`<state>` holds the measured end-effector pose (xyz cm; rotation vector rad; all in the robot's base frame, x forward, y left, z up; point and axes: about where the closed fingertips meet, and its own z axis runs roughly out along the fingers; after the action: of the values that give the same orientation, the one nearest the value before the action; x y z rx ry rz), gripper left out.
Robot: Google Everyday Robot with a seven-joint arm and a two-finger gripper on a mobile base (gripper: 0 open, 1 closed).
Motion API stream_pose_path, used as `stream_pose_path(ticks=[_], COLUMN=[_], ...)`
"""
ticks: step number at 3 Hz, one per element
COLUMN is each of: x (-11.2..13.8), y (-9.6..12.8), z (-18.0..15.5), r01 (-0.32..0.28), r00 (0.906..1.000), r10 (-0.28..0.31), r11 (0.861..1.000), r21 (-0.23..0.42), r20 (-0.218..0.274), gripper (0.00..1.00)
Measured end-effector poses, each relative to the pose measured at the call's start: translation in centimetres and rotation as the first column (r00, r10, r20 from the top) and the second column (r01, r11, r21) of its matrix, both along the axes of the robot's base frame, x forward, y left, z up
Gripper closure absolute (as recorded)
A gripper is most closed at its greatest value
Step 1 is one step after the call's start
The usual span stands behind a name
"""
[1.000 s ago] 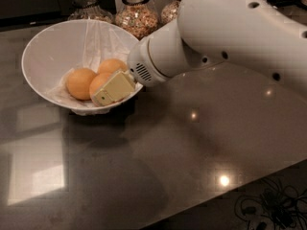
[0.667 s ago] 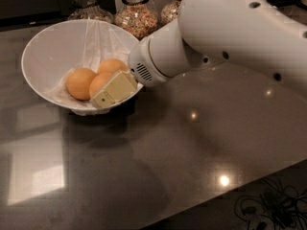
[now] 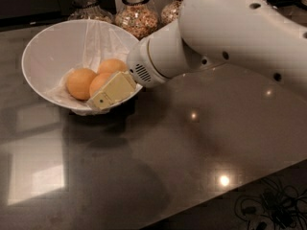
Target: Pick orange from white bowl
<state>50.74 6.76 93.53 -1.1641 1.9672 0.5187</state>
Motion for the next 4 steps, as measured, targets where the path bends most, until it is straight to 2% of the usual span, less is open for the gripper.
stream_pose_path(ticks=[2, 3, 4], x=[0.3, 0.6, 1.1], y=[0.7, 1.2, 1.8], z=[-0.2, -1.2, -2.3], r01=[-0.019, -0.024, -0.026], r00=[0.9998, 0.9997, 0.9993], r10=[0.019, 0.024, 0.025], r11=[1.000, 1.000, 1.000], r21=[0.005, 0.002, -0.013], r20=[0.004, -0.011, -0.027], gripper=[0.37, 0.36, 0.29])
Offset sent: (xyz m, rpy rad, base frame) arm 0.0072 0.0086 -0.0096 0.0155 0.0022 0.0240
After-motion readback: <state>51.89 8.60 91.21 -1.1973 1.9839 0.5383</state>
